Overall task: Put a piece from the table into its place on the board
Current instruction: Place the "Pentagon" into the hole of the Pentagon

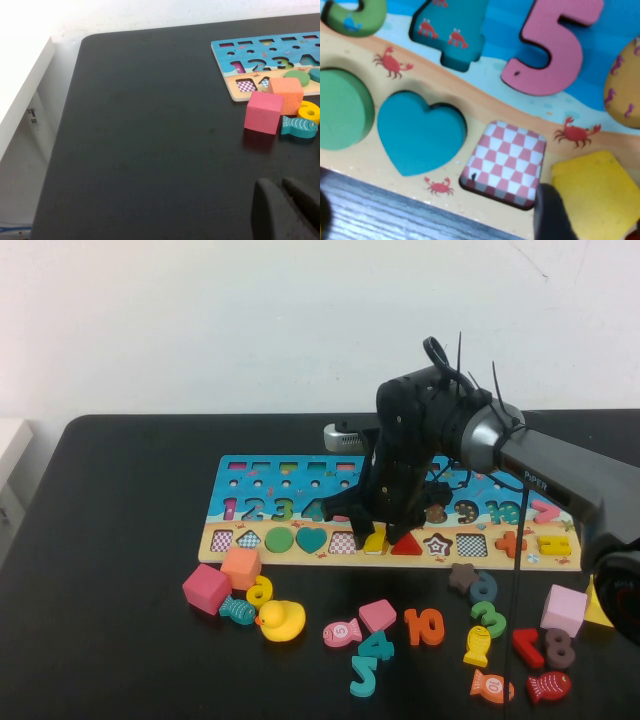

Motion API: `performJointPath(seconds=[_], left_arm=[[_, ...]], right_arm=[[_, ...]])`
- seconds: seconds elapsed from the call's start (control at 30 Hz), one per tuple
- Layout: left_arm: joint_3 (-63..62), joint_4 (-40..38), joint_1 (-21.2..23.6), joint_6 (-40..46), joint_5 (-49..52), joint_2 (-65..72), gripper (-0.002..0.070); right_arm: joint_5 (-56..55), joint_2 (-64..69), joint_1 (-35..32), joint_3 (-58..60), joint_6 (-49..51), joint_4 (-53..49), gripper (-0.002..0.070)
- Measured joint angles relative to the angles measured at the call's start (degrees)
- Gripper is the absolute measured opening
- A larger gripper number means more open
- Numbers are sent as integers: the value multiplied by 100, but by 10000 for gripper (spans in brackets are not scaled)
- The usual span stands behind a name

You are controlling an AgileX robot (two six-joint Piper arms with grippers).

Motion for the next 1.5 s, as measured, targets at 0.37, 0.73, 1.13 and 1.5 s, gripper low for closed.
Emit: performJointPath(seconds=[0.37,0.73,1.13,1.5], left_arm=[[0,0,0,0,0,0,-1],[0,0,0,0,0,0,-1],[0,0,0,0,0,0,-1],[0,0,0,0,0,0,-1]], right_arm=[[152,-112,0,0,382,-276,371],[398,-128,0,0,385,-155,371],[375,-128,0,0,383,-89,371],[364,-83,0,0,370,-89,371]])
